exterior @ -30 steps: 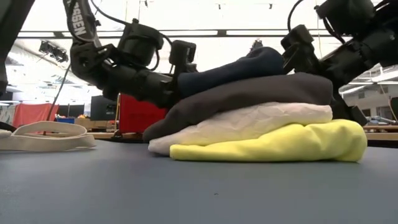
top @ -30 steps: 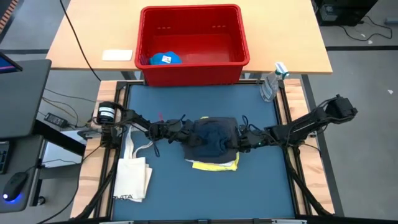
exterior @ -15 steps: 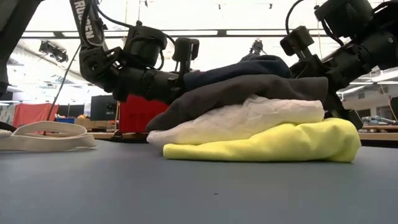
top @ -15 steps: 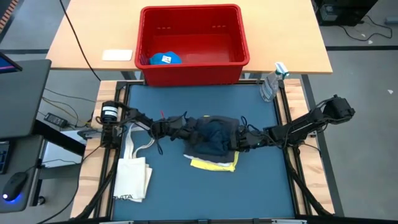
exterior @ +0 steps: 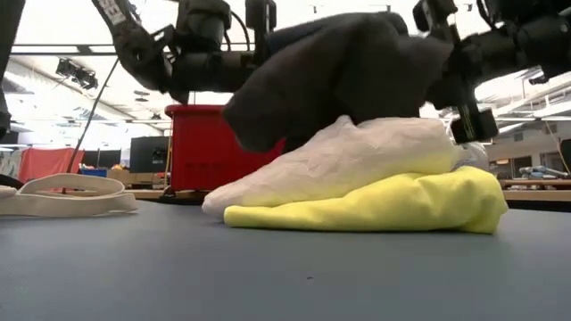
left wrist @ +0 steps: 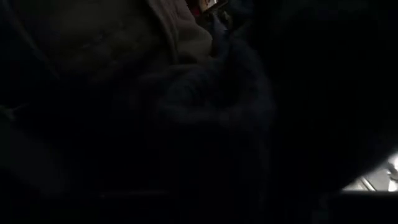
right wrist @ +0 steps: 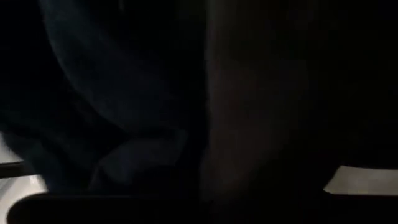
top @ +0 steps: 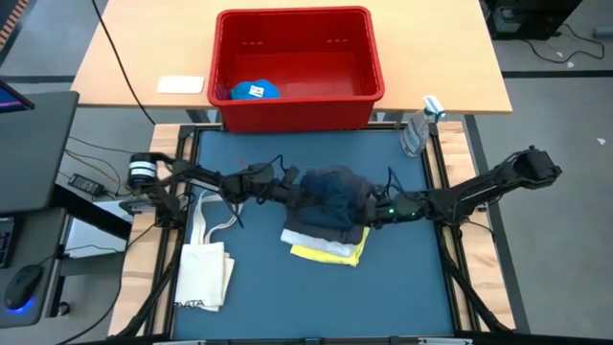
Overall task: Fold laundry
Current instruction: Put the clothes into the red bin
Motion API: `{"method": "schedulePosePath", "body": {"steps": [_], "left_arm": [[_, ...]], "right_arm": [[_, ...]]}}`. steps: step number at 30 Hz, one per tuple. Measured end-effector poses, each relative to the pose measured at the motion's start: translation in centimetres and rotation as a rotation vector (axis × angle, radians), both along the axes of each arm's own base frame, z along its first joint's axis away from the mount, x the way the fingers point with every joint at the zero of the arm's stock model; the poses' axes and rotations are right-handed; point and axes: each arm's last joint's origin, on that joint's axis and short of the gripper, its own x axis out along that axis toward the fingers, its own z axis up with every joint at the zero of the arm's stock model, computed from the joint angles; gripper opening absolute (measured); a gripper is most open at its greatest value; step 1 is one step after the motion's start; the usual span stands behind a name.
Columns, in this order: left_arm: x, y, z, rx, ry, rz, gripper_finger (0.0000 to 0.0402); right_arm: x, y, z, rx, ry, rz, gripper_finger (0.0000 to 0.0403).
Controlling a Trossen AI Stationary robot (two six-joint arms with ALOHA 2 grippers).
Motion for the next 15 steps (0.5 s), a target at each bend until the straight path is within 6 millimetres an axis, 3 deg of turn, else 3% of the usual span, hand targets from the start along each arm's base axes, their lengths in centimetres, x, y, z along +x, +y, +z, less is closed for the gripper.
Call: {"method": "schedulePosePath", "body": {"steps": [4,9,15], "left_arm": [[-0.7,0.3,1.3,0.036,0.029,0.007,0.0071],[-0.7,0.0,0.7,0.055,0.154,-0.021,0.0071],[0.4,0.0,2.9,0.074,0.078,-0.048,0.0071]], "right_arm": [[-0.5,-0.1,0.6,-0.008,-0.010,0.004,0.0094],[-0.7,0.0,-0.4,-0.014,0.094,0.044,0.0094],[-0.8,0.2,0.8,0.008,-0.006,0.055,0.0094]]}}
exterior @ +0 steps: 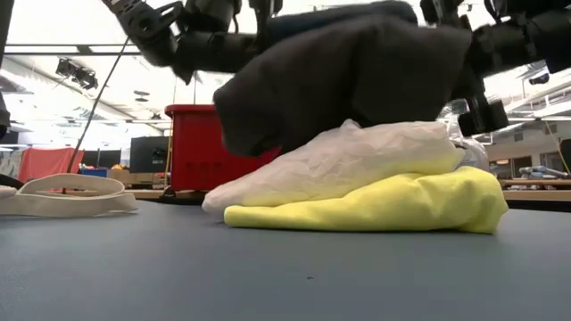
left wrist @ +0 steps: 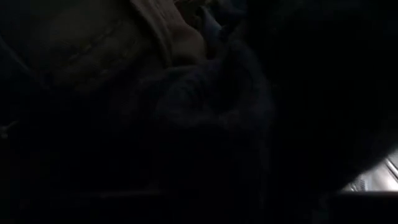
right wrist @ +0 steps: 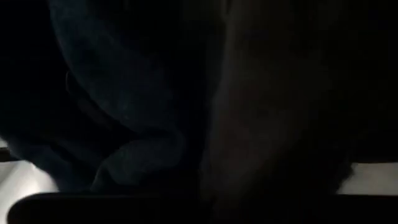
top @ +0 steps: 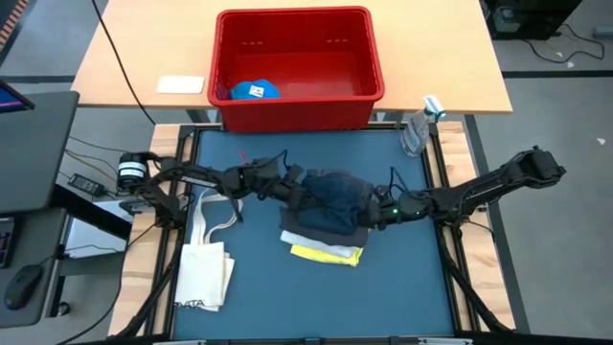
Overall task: Fold laundry
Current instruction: Put the clothes into the red bin
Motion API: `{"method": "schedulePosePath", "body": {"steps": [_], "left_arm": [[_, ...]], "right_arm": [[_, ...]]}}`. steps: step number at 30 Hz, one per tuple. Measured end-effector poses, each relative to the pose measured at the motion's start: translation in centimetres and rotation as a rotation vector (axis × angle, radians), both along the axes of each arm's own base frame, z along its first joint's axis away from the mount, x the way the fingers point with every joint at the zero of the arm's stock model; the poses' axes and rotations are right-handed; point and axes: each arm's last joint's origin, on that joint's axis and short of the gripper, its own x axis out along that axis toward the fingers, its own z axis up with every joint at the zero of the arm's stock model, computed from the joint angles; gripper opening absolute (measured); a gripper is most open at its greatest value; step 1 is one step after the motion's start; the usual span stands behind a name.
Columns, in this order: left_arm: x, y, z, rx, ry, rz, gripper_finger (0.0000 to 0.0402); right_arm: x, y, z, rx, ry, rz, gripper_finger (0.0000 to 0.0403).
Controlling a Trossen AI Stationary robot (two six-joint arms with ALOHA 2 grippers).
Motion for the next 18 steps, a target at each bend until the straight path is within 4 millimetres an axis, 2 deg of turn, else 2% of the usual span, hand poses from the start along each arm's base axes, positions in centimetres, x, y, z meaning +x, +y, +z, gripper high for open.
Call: {"method": "schedulePosePath", "body": {"steps": [7,11,15,18], "left_arm": [[2.0,1.3,5.1,0.062,-0.001,-0.073,0.0071],[2.4,3.1,8.6,0.095,0.035,-0.088,0.0071],[1.6,5.5,11.9,0.128,0.094,-0.064,0.0071],[0.2,7.6,14.3,0.160,0.143,-0.024,0.0071]], "right_arm": [[0.0,-0.3,3.3,0.009,-0.133,-0.019,0.0094],[0.0,-1.0,5.2,0.007,-0.196,-0.078,0.0094],[0.0,-2.3,6.7,0.001,-0.249,-0.161,0.0094],[0.1,-4.0,8.1,-0.033,-0.278,-0.228,0.0094]]}}
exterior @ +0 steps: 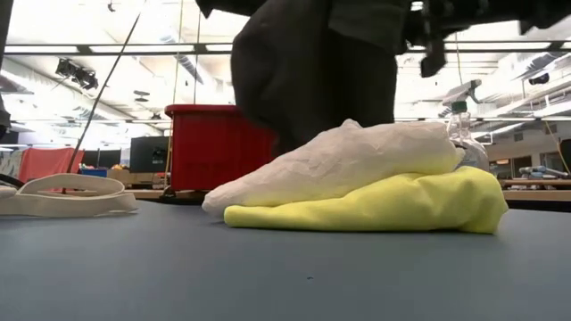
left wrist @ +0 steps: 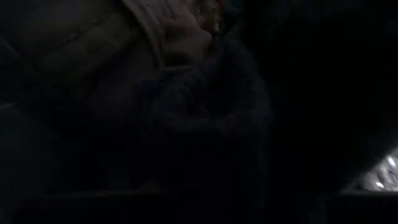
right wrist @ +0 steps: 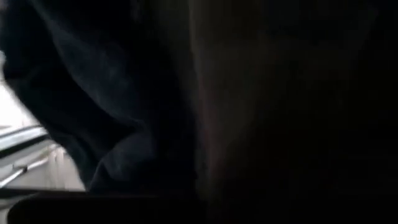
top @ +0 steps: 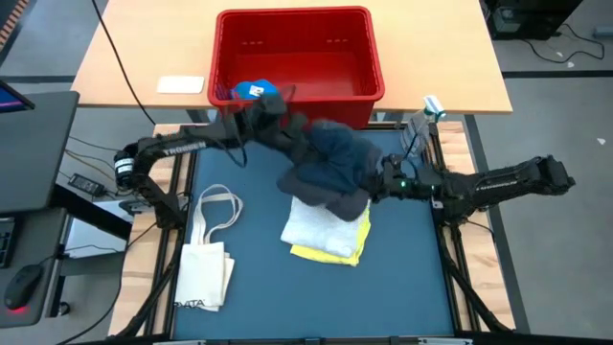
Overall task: Fold laundry
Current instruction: Put the clothes into the red bin
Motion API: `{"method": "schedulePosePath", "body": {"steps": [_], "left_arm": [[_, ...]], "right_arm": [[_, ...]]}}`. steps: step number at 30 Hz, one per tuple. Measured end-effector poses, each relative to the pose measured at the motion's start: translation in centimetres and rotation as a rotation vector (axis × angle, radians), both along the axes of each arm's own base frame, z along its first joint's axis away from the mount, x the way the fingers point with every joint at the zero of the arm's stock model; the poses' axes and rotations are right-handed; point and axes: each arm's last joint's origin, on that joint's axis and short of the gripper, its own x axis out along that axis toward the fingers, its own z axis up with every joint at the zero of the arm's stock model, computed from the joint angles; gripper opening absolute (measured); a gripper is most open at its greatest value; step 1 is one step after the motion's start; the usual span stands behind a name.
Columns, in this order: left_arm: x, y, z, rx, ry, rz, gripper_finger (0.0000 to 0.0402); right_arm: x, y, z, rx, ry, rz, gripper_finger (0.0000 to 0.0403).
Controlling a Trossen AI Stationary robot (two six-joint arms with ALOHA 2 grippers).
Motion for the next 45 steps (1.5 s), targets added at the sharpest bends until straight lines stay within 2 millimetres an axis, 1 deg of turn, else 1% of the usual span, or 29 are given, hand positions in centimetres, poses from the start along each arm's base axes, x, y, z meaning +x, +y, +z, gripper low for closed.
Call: {"method": "schedulePosePath", "body": {"steps": [3,5,9,11,14,18,21,24,28,32,34,36,39,42,45], "left_arm": [[-1.5,2.4,2.2,0.028,0.017,0.040,0.0071],[-2.4,4.0,3.6,0.045,-0.007,0.058,0.0071],[-4.3,7.6,5.7,0.064,-0.076,0.102,0.0070],[-5.2,9.5,6.1,0.063,-0.090,0.134,0.0070],[-6.5,11.3,6.5,0.063,-0.112,0.147,0.0070],[-8.0,13.0,6.7,0.078,-0.131,0.144,0.0070],[-9.3,14.3,6.7,0.075,-0.146,0.158,0.0070],[-10.2,15.0,7.3,0.078,-0.171,0.161,0.0070],[-10.5,14.9,8.2,0.103,-0.200,0.158,0.0070],[-9.6,13.8,8.6,0.096,-0.199,0.110,0.0070],[-8.7,12.7,8.4,0.091,-0.181,0.074,0.0070],[-7.6,11.3,7.8,0.095,-0.128,0.058,0.0070],[-6.1,9.3,7.0,0.145,-0.052,0.055,0.0070],[-5.0,7.9,6.9,0.184,-0.032,0.061,0.0068],[-4.4,7.2,7.0,0.199,-0.039,0.069,0.0068]], "right_arm": [[0.3,-2.4,1.7,-0.044,0.003,-0.066,0.0094],[0.7,-4.2,3.0,-0.082,0.011,-0.091,0.0094],[1.9,-8.5,6.2,-0.157,0.035,-0.132,0.0094],[2.7,-10.8,7.7,-0.191,0.053,-0.138,0.0094],[3.8,-13.6,9.9,-0.247,0.075,-0.116,0.0094],[4.7,-15.9,11.9,-0.327,0.157,-0.094,0.0094],[5.2,-17.6,12.7,-0.368,0.220,-0.077,0.0094],[5.7,-18.6,13.8,-0.416,0.250,-0.078,0.0094],[5.9,-19.2,15.0,-0.467,0.301,-0.065,0.0094],[5.6,-18.5,15.5,-0.492,0.369,-0.022,0.0094],[5.1,-17.5,15.5,-0.493,0.413,0.014,0.0094],[4.3,-16.0,15.5,-0.502,0.489,0.045,0.0094],[3.0,-13.9,15.2,-0.520,0.604,0.058,0.0094],[1.8,-12.4,14.8,-0.524,0.619,0.059,0.0094],[0.9,-11.5,14.1,-0.517,0.628,0.030,0.0094]]}}
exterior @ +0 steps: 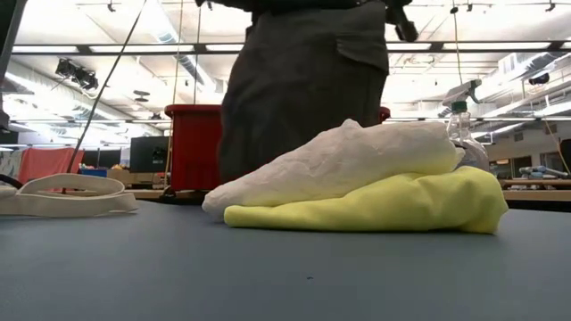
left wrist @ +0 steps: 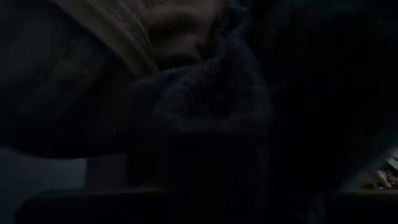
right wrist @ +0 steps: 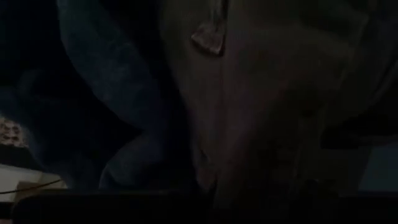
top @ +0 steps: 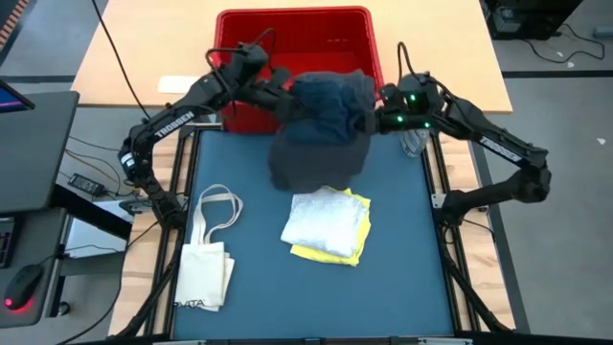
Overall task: Fold laundry
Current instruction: Put the clothes into the red bin
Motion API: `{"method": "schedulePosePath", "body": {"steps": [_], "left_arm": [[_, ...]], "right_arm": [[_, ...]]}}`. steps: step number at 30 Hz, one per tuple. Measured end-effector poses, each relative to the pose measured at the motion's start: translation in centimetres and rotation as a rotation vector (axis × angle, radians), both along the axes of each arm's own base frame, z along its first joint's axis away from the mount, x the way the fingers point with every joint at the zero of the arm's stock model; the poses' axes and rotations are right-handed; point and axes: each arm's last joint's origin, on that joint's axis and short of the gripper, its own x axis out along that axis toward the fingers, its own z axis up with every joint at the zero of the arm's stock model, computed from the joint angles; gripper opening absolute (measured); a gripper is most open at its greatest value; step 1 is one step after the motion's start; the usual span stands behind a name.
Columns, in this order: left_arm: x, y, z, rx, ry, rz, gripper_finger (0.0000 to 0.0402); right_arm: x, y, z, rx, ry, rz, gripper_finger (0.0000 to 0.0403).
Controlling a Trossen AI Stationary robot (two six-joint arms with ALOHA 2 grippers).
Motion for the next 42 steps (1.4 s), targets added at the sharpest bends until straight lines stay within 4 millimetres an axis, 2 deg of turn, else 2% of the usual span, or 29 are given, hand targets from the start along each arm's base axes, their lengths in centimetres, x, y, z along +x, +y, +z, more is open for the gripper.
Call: {"method": "schedulePosePath", "body": {"steps": [3,7,15,20,23,26,29,32,36,39,42], "left_arm": [[0.7,-1.3,-0.5,-0.024,0.042,-0.011,0.0067],[2.7,-5.3,-2.2,0.012,0.156,-0.026,0.0067],[5.8,-13.6,-8.9,-0.058,0.352,-0.011,0.0065],[6.1,-18.6,-13.3,-0.147,0.436,-0.004,0.0073],[5.8,-20.2,-15.6,-0.212,0.483,0.014,0.0076],[5.4,-21.0,-17.2,-0.244,0.525,0.039,0.0076],[5.3,-21.0,-18.1,-0.243,0.527,0.052,0.0082],[5.2,-19.6,-18.6,-0.198,0.534,0.142,0.0100],[4.5,-16.7,-19.3,-0.167,0.604,0.246,0.0137],[4.3,-15.3,-19.4,-0.200,0.624,0.240,0.0175],[4.2,-15.0,-19.1,-0.247,0.620,0.177,0.0215]], "right_arm": [[-0.5,1.4,-1.1,0.014,0.017,-0.001,0.0094],[-0.9,4.6,-3.2,0.051,0.072,0.018,0.0094],[-1.9,11.9,-9.1,0.174,0.111,0.058,0.0094],[-1.0,15.8,-14.4,0.295,0.070,0.089,0.0094],[-0.4,17.4,-17.4,0.374,0.039,0.087,0.0094],[0.0,18.3,-19.3,0.428,0.008,0.079,0.0094],[0.3,18.3,-20.5,0.461,0.014,0.063,0.0094],[0.6,17.3,-21.4,0.457,0.041,0.012,0.0105],[0.5,16.0,-22.6,0.448,0.108,-0.005,0.0203],[0.3,15.7,-22.0,0.457,0.093,0.037,0.0285],[-0.2,15.7,-21.0,0.464,0.047,0.048,0.0351]]}}
